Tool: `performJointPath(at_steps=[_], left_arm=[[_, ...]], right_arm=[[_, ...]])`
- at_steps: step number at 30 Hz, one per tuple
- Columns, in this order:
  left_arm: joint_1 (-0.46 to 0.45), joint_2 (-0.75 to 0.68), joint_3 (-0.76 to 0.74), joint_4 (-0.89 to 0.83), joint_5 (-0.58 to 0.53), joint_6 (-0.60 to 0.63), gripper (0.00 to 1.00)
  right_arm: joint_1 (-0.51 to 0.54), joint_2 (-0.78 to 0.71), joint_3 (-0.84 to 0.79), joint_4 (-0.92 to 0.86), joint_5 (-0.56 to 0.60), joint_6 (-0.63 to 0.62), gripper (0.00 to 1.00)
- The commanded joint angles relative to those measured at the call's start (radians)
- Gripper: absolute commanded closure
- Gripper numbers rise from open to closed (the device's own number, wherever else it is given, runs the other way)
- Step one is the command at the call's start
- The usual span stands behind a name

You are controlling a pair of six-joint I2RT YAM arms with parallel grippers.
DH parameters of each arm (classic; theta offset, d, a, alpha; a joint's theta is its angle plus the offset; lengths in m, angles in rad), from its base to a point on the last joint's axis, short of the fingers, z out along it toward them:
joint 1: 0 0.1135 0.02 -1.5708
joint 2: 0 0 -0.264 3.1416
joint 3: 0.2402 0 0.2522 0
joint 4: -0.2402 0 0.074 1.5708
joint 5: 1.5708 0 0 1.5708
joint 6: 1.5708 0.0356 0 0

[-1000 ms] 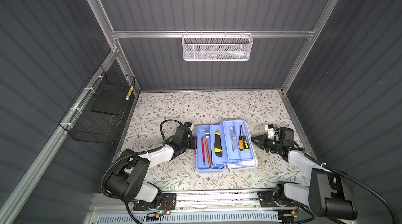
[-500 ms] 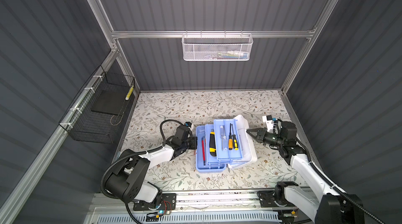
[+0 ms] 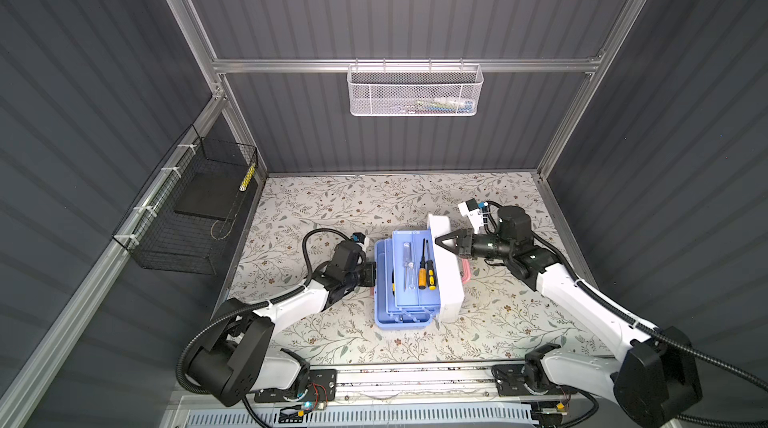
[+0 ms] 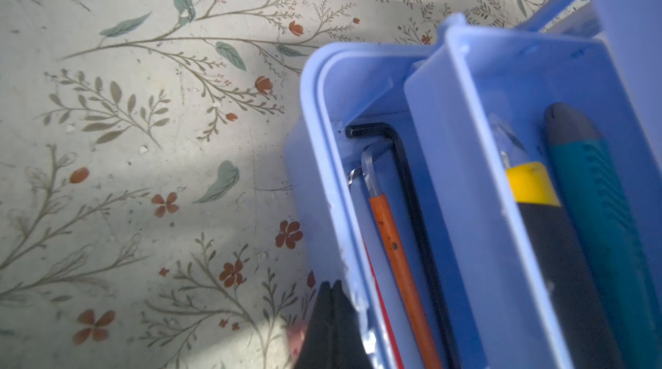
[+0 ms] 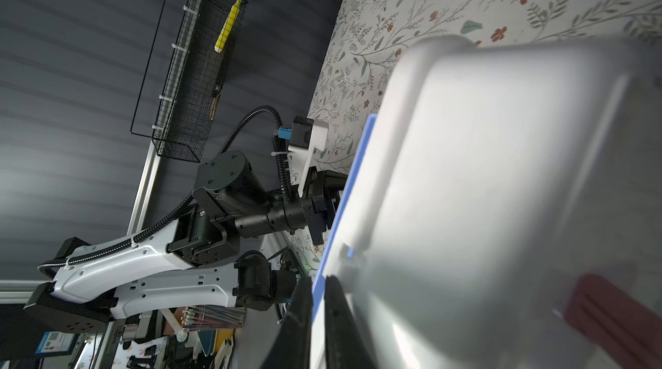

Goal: Pack the tool kit
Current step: 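Swing the white lid down over the box with the right gripper, then move both grippers to opposite ends of the closed white box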

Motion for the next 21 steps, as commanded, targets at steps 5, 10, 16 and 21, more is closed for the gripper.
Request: performJointPath(at_steps=[5,10,16,21], left_arm=[[-0.013,-0.124,-0.044,-0.107,-0.126,-0.006,1.0],[-0.012,-0.231,-0.068,-0.209,-0.222,-0.032,1.0],[-0.012,-0.403,-0.096,-0.363,-0.305,-0.086,1.0],[-0.012,-0.523,-0.101,-0.405,-0.279,-0.097,0.93]], right_arm=[[0.125,0.172,0.132,-0.138,0.081,-0.078,0.87],[0.188,0.281,0.238,-0.141,0.09,-0.092,0.87],[0.258,0.413,0.392,-0.184,0.105,-0.121,0.87],[0.289,0.433,0.528,-0.326,0.18,-0.192,0.78]])
